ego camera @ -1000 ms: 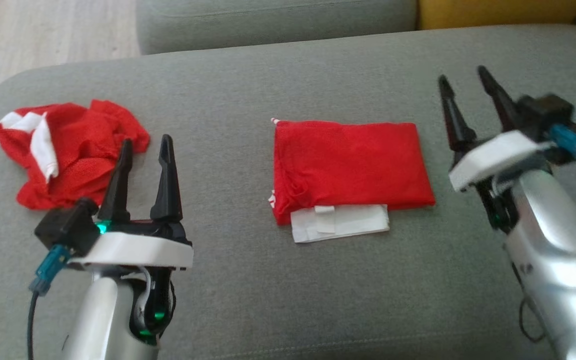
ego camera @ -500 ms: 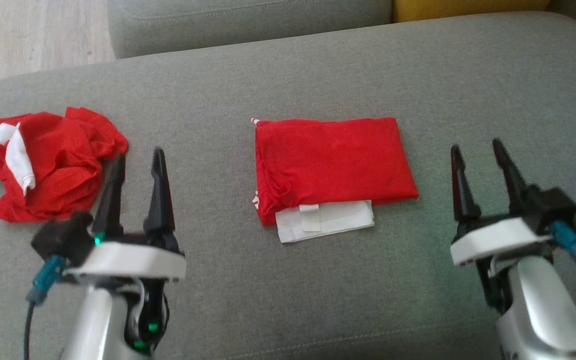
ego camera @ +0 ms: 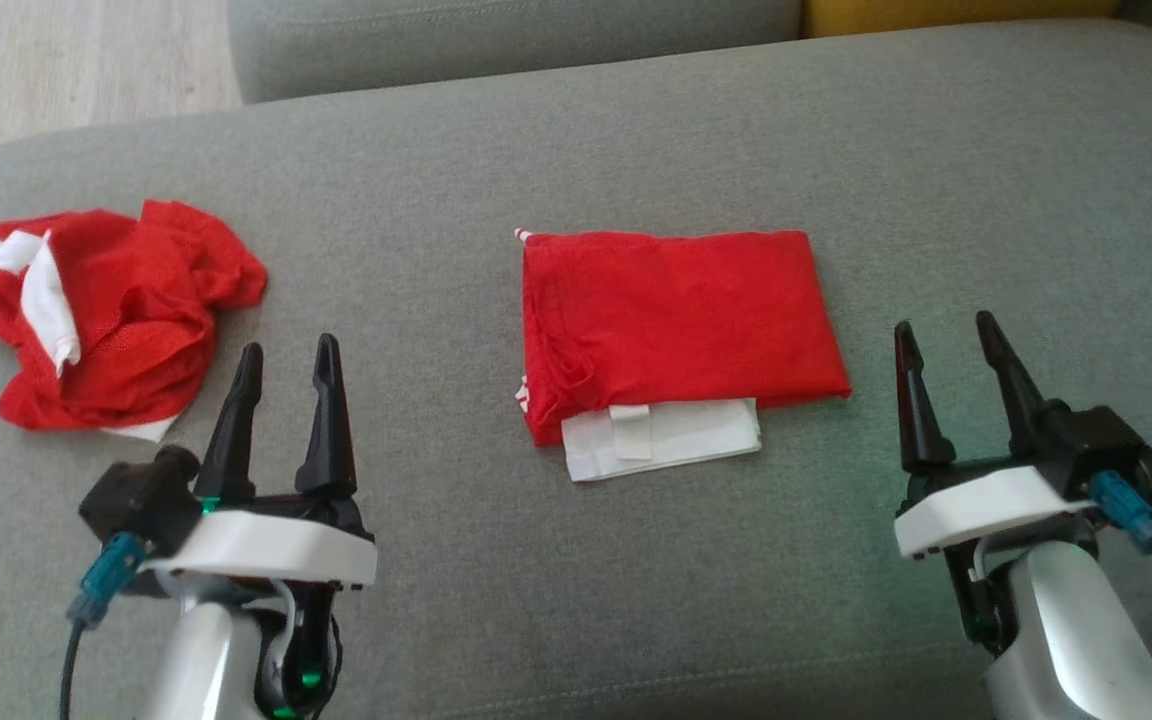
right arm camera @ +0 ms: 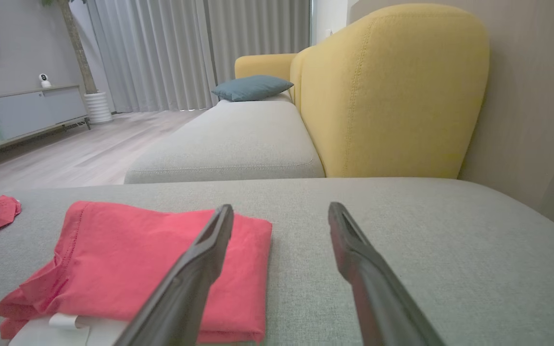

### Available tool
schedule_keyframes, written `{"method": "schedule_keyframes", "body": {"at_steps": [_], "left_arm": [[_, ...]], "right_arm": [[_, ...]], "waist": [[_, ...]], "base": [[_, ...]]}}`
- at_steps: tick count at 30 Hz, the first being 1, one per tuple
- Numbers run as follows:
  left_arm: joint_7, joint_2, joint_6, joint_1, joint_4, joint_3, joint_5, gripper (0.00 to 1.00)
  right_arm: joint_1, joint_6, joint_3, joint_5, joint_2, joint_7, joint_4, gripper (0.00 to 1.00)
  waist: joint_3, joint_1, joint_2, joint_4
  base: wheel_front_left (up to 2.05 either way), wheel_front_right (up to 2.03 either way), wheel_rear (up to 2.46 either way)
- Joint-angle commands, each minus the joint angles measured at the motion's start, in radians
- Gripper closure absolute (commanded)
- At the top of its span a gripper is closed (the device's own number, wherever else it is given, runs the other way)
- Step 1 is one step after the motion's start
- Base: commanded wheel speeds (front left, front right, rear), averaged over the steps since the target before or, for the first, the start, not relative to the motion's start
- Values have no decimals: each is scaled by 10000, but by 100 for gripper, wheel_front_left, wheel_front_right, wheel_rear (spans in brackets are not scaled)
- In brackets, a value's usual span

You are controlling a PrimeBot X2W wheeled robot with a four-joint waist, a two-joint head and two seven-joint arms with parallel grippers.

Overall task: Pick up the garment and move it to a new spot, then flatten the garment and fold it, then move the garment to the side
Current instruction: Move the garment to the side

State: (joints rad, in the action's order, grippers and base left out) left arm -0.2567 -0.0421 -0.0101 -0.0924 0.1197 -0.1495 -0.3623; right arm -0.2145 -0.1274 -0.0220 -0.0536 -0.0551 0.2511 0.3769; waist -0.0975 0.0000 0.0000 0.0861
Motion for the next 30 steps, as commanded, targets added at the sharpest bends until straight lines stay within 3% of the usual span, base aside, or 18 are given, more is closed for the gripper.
{"method": "schedule_keyframes", "body": {"at_steps": [1, 15, 28, 29, 30], "left_arm": [[-51, -81, -47, -487, -330, 270, 36, 0], [-51, -81, -18, -1046, -317, -317, 18, 0], [-51, -81, 5, -1430, -415, -372, 8, 0], [-51, -81, 21, -1479, -432, -344, 36, 0], [-51, -81, 26, -1487, -433, -320, 60, 0]], "right_arm": [[-291, -33, -238, -45, 46, 103, -215, 0], [-2123, -33, 339, -2282, 48, -1683, 2368, 0], [-3518, -33, 288, -2587, 48, -1689, 4750, 0], [-3664, -33, 93, -2670, 48, -1625, 5009, 15], [-3725, -33, 4, -2699, 48, -1562, 5116, 84]], "waist": [[-46, 0, 0, -42], [-1277, 0, 0, -1223], [-1910, 0, 0, -1638], [-1972, 0, 0, -1598], [-1975, 0, 0, -1556]], "base": [[0, 0, 0], [0, 0, 0], [0, 0, 0], [0, 0, 0], [0, 0, 0]]}}
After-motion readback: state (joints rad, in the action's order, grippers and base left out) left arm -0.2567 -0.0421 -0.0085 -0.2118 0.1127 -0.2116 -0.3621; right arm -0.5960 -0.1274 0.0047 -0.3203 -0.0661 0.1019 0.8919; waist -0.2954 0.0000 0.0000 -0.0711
